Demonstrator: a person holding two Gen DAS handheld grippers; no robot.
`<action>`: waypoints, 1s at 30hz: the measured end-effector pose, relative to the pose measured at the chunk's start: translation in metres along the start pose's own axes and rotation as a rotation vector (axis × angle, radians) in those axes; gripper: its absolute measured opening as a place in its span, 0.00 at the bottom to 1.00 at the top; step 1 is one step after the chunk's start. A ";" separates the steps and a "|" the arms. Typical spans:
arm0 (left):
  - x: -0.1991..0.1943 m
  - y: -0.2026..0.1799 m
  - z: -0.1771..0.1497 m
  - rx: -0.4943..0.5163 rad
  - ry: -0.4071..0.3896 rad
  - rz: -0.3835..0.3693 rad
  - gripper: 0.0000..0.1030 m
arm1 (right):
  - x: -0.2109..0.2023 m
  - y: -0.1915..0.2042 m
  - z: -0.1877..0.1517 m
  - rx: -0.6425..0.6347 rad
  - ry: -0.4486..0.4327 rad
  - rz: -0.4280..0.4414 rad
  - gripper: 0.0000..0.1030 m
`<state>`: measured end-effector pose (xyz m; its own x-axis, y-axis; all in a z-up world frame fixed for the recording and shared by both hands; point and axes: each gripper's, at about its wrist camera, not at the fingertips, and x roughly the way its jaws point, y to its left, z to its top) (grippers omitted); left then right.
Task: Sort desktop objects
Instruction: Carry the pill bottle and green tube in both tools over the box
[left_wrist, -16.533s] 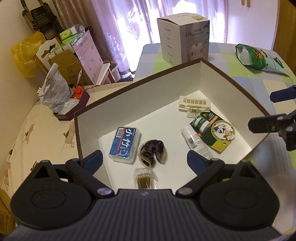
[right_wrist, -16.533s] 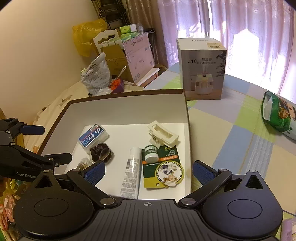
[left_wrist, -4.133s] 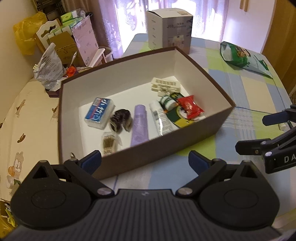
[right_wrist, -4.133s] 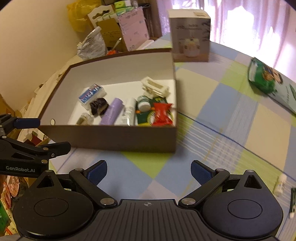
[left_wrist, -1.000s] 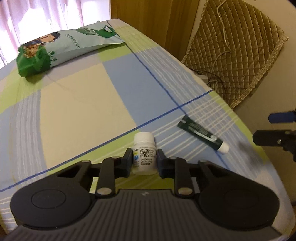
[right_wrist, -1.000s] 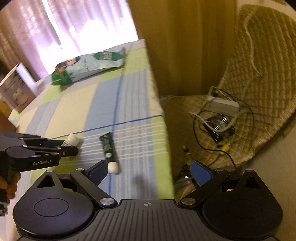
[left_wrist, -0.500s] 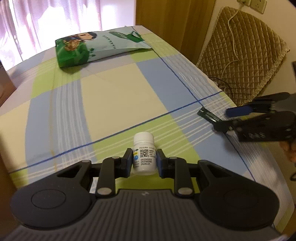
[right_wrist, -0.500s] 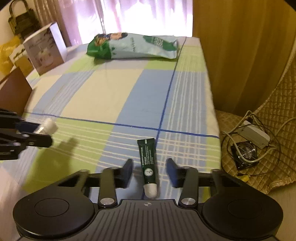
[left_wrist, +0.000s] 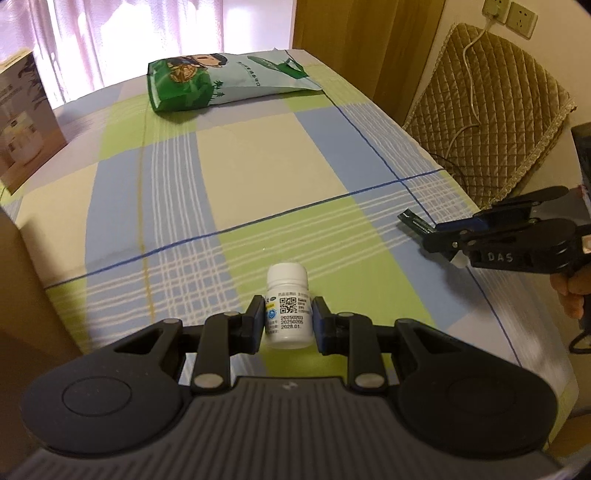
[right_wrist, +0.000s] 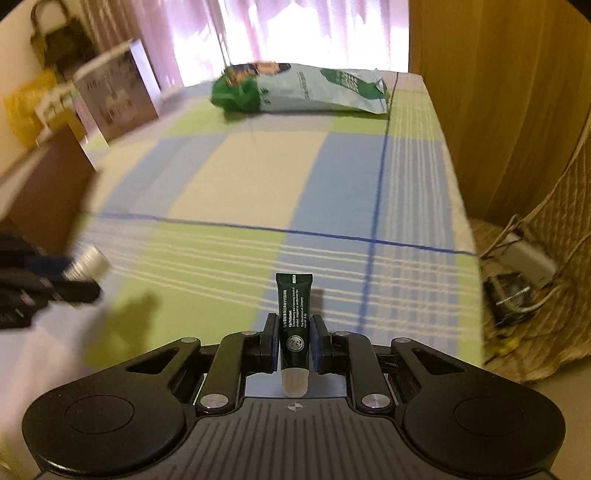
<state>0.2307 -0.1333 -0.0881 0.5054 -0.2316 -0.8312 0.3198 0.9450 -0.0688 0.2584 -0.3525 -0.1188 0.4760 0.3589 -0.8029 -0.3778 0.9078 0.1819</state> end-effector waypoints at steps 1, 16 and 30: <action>-0.005 0.001 -0.002 -0.006 -0.005 0.001 0.22 | -0.005 0.003 0.001 0.017 -0.009 0.023 0.18; -0.093 0.038 -0.032 -0.092 -0.107 0.064 0.22 | -0.033 0.086 0.010 0.036 -0.020 0.218 0.18; -0.154 0.093 -0.067 -0.176 -0.163 0.130 0.22 | -0.027 0.157 0.020 0.005 -0.017 0.294 0.18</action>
<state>0.1289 0.0061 -0.0041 0.6604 -0.1265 -0.7402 0.1068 0.9915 -0.0741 0.2023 -0.2152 -0.0574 0.3602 0.6102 -0.7056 -0.4977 0.7655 0.4079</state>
